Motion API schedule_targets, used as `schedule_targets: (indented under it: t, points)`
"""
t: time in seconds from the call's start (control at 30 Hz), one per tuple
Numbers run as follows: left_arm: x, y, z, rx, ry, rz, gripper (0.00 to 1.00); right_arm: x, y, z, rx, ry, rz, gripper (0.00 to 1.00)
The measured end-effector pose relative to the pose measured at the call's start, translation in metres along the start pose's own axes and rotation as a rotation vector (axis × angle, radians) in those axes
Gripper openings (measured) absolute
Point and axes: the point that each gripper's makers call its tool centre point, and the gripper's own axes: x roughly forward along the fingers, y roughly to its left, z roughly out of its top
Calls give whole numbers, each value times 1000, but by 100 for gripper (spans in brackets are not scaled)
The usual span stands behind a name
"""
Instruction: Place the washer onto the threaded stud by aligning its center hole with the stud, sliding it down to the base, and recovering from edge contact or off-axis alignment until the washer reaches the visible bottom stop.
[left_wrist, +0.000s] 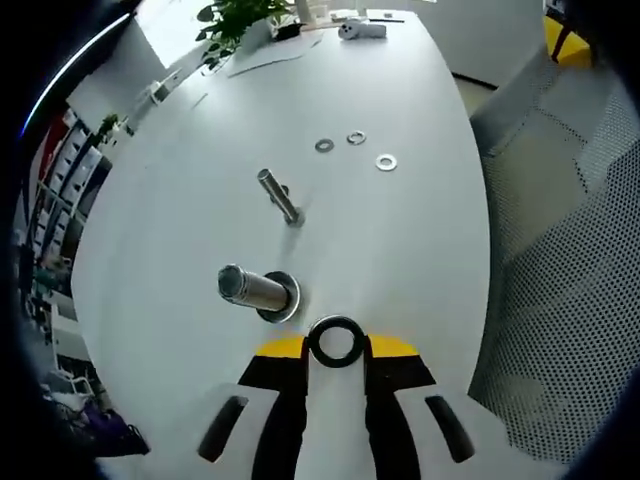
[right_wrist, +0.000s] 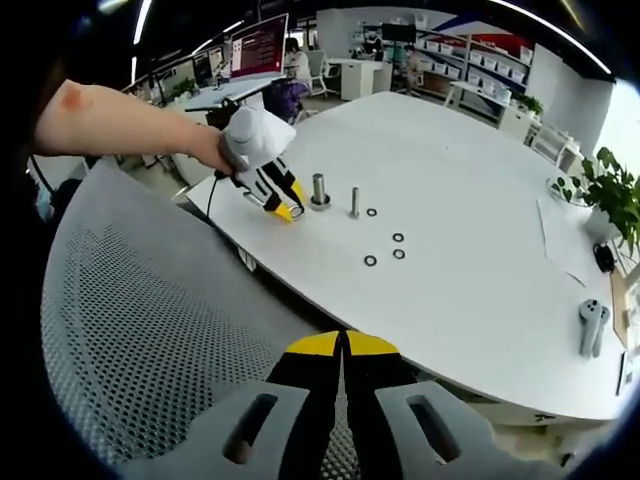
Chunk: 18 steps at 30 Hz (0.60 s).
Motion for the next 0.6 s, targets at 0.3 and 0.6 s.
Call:
schedule_targets:
  t: [0.3,0.6]
  points:
    - [-22,5,12,21,-20,15,18,0,0,-1,1,5,-1,4]
    - [-44,17,30,68,-42,52,18,0,0,-1,-1,7,0,4]
